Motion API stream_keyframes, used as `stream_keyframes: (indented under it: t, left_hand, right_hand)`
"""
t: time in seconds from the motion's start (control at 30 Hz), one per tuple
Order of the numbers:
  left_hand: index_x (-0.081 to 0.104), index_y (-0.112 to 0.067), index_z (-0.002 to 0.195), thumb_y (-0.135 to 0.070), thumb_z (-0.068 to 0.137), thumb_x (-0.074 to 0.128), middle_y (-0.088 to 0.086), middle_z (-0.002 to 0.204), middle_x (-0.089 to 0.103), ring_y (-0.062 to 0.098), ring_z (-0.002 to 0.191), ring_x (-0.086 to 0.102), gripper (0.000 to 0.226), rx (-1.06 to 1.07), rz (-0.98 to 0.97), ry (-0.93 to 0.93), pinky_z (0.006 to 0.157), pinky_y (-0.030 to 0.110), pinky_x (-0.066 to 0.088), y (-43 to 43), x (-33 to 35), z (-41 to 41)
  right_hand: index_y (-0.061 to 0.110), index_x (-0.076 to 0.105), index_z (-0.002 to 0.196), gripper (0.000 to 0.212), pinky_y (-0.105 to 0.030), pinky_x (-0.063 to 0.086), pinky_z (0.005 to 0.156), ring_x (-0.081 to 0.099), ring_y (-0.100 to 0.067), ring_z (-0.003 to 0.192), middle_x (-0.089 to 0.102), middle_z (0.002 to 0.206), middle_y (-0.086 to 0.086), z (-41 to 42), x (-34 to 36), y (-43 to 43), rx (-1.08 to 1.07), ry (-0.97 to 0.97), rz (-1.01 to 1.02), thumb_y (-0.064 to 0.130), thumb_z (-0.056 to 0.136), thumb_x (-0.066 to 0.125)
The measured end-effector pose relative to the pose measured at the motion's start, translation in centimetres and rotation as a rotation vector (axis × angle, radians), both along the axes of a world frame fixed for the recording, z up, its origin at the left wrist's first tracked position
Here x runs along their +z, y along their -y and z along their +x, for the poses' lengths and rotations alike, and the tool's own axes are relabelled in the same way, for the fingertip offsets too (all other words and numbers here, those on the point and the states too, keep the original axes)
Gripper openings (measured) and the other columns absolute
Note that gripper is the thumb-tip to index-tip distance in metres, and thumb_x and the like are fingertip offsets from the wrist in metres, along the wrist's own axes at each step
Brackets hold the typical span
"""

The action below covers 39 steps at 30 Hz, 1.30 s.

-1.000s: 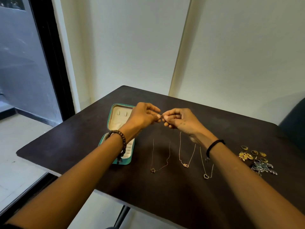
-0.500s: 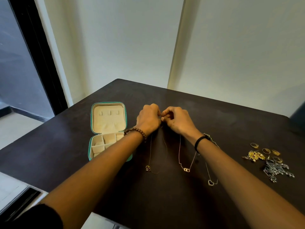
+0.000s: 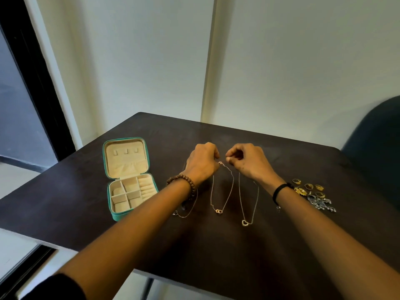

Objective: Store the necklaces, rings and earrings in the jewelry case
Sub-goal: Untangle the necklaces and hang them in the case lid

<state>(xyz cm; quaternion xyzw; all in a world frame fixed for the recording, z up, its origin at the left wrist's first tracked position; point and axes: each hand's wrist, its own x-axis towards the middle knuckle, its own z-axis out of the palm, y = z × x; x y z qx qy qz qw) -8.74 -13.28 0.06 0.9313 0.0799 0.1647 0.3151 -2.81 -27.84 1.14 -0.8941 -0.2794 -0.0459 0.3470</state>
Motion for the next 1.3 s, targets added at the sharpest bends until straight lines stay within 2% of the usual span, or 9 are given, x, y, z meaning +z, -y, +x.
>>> stream_keyframes:
  t: [0.1,0.3,0.53,0.73,0.87,1.0,1.07,1.2,1.3]
  left_hand:
    - [0.067,-0.015,0.093,-0.007,0.087,0.069,0.004,0.100,0.068,0.018,0.091,0.067,0.011,-0.056,-0.047,-0.043,0.085,0.038,0.058,2.0,-0.1,-0.1]
    - [0.065,-0.023,0.076,-0.007,0.085,0.070,0.000,0.090,0.069,0.018,0.088,0.068,0.018,-0.081,-0.088,-0.107,0.084,0.040,0.059,4.6,-1.7,-0.1]
    - [0.068,-0.021,0.080,-0.006,0.087,0.067,0.000,0.091,0.069,0.018,0.088,0.068,0.017,-0.089,-0.106,-0.101,0.084,0.041,0.059,5.2,-2.0,-0.3]
    - [0.067,-0.020,0.082,-0.006,0.089,0.065,0.000,0.094,0.069,0.016,0.089,0.067,0.016,-0.097,-0.120,-0.092,0.083,0.038,0.059,5.3,-1.6,-1.5]
    - [0.065,-0.013,0.109,-0.007,0.093,0.060,0.004,0.110,0.066,0.012,0.095,0.062,0.018,-0.083,-0.167,-0.043,0.087,0.027,0.055,5.3,-1.2,-2.5]
    - [0.047,-0.011,0.140,-0.009,0.100,0.050,0.003,0.133,0.056,0.006,0.107,0.051,0.040,-0.136,-0.324,-0.025,0.067,0.006,0.042,5.6,-0.2,-3.1]
    - [0.049,-0.013,0.138,-0.010,0.099,0.054,0.002,0.124,0.062,0.007,0.107,0.056,0.040,-0.179,-0.464,-0.029,0.066,0.005,0.045,6.2,0.3,-3.4]
    - [0.066,-0.013,0.108,-0.014,0.094,0.062,0.002,0.087,0.071,0.016,0.093,0.068,0.014,-0.219,-0.698,-0.027,0.091,0.026,0.053,7.6,0.7,-4.5]
    - [0.068,-0.006,0.105,-0.010,0.097,0.058,0.004,0.080,0.069,0.010,0.077,0.067,0.014,-0.220,-0.873,-0.024,0.085,0.027,0.055,8.7,0.3,-5.9]
  right_hand:
    - [0.014,0.074,0.098,0.006,-0.012,0.046,0.069,0.065,-0.009,0.090,0.070,0.097,0.000,0.8,-0.2,2.5,-0.077,-0.015,-0.055,0.014,0.092,0.072]
    - [0.014,0.076,0.103,0.019,-0.037,0.054,0.089,0.066,-0.021,0.102,0.073,0.107,-0.006,2.4,-2.0,4.1,-0.136,-0.071,-0.251,0.028,0.097,0.065]
    - [0.010,0.075,0.082,0.013,-0.045,0.059,0.082,0.069,-0.027,0.091,0.074,0.092,-0.009,2.2,-2.6,3.2,-0.212,-0.023,-0.218,0.022,0.086,0.079]
    - [-0.002,0.054,0.125,0.031,-0.043,0.048,0.096,0.049,-0.038,0.123,0.052,0.131,-0.023,0.8,-2.8,2.6,-0.127,0.116,-0.585,0.019,0.102,0.055]
    - [0.003,0.050,0.113,0.014,-0.029,0.050,0.072,0.063,-0.028,0.097,0.065,0.108,-0.016,-0.3,-1.6,3.8,-0.076,0.005,-0.266,0.010,0.101,0.051]
    - [0.014,0.060,0.105,0.006,-0.016,0.049,0.066,0.069,-0.014,0.088,0.072,0.093,-0.001,-2.1,1.5,5.2,0.011,-0.217,0.068,0.013,0.100,0.058]
    - [0.010,0.063,0.107,0.009,-0.018,0.052,0.066,0.071,-0.014,0.084,0.073,0.092,-0.007,-2.8,3.2,5.6,0.090,-0.339,0.211,0.009,0.099,0.060]
    - [0.004,0.067,0.108,0.012,-0.026,0.056,0.071,0.065,-0.014,0.073,0.068,0.085,-0.007,-4.2,5.9,6.6,0.152,-0.438,0.370,0.007,0.098,0.060]
    - [-0.001,0.068,0.110,0.016,-0.025,0.055,0.069,0.059,-0.011,0.069,0.065,0.082,-0.006,-4.9,7.3,7.2,0.171,-0.506,0.483,0.006,0.098,0.060]
